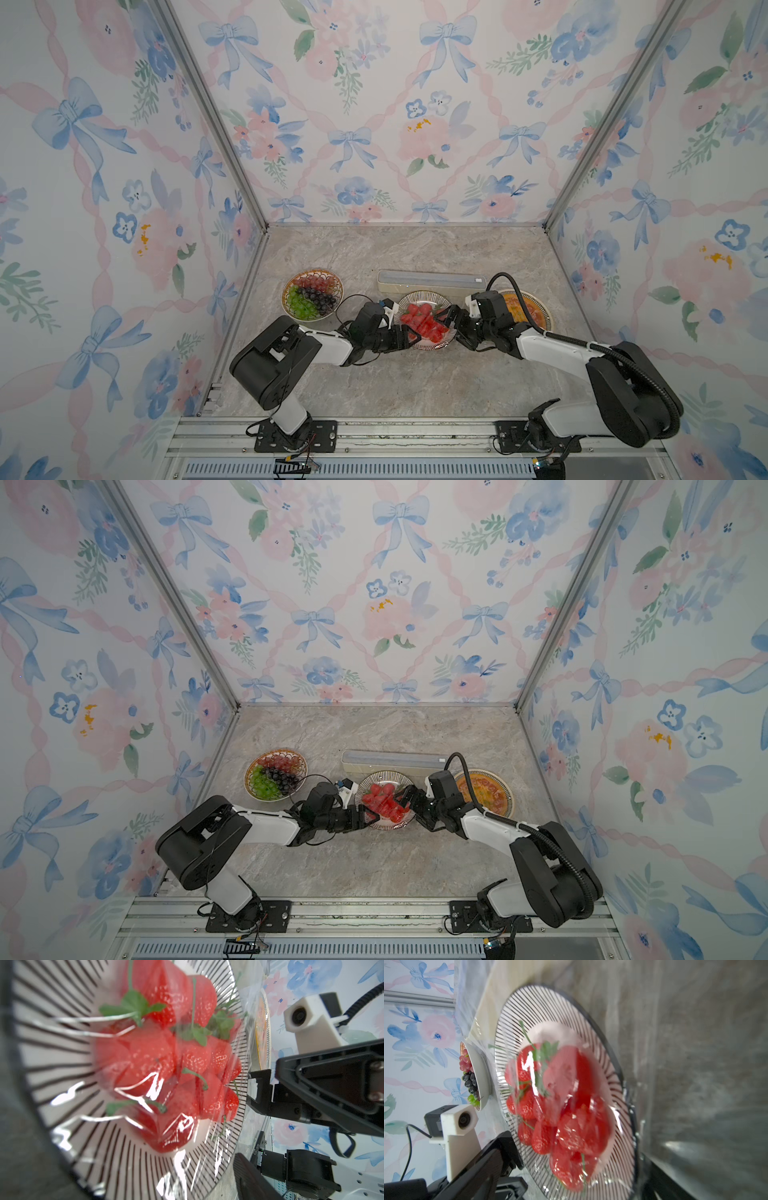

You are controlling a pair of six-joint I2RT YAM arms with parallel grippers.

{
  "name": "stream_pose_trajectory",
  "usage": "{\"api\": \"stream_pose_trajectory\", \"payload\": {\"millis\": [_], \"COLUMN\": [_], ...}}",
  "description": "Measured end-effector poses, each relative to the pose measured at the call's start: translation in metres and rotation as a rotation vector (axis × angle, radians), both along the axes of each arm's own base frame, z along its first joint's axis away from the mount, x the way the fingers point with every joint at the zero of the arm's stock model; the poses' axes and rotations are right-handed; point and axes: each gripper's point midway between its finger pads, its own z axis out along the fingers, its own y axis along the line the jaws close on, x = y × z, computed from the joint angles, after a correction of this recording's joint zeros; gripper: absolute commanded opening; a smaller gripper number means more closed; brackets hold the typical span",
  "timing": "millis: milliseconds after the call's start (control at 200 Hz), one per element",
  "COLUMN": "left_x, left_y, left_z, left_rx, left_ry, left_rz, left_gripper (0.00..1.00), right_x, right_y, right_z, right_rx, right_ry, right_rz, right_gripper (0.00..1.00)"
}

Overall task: Wrap the plate with plastic wrap
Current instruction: Cover the plate with plastic wrap.

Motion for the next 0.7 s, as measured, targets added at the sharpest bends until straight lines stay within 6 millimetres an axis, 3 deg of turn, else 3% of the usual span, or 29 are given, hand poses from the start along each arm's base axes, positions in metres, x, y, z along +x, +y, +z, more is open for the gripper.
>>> {"api": "stream_pose_trajectory", "payload": {"millis": [130, 275, 700], "left_x": [-0.005, -0.004, 0.009], "left_y": [0.004, 0.010, 0.051], "left_z": [0.000, 0.002, 0.009], "left_rx": [-0.006, -0.014, -0.017], "left_ry": [-0.003, -0.006, -0.026], "left_rz": [0.003, 0.024, 0.148], "left_gripper": [0.78, 0.83, 0.83], "right_x": [-0.012, -0.012, -0.005], "right_y": [-0.020, -0.039, -0.087], "right_z": [-0.004, 0.010, 0.026], "right_rx": [0.010, 0.010, -0.101], "right_ry": [0.021, 0.000, -0.014], "right_rz": [-0.043, -0.073, -0.096], "right_gripper": [0.97, 0.97, 0.97]}}
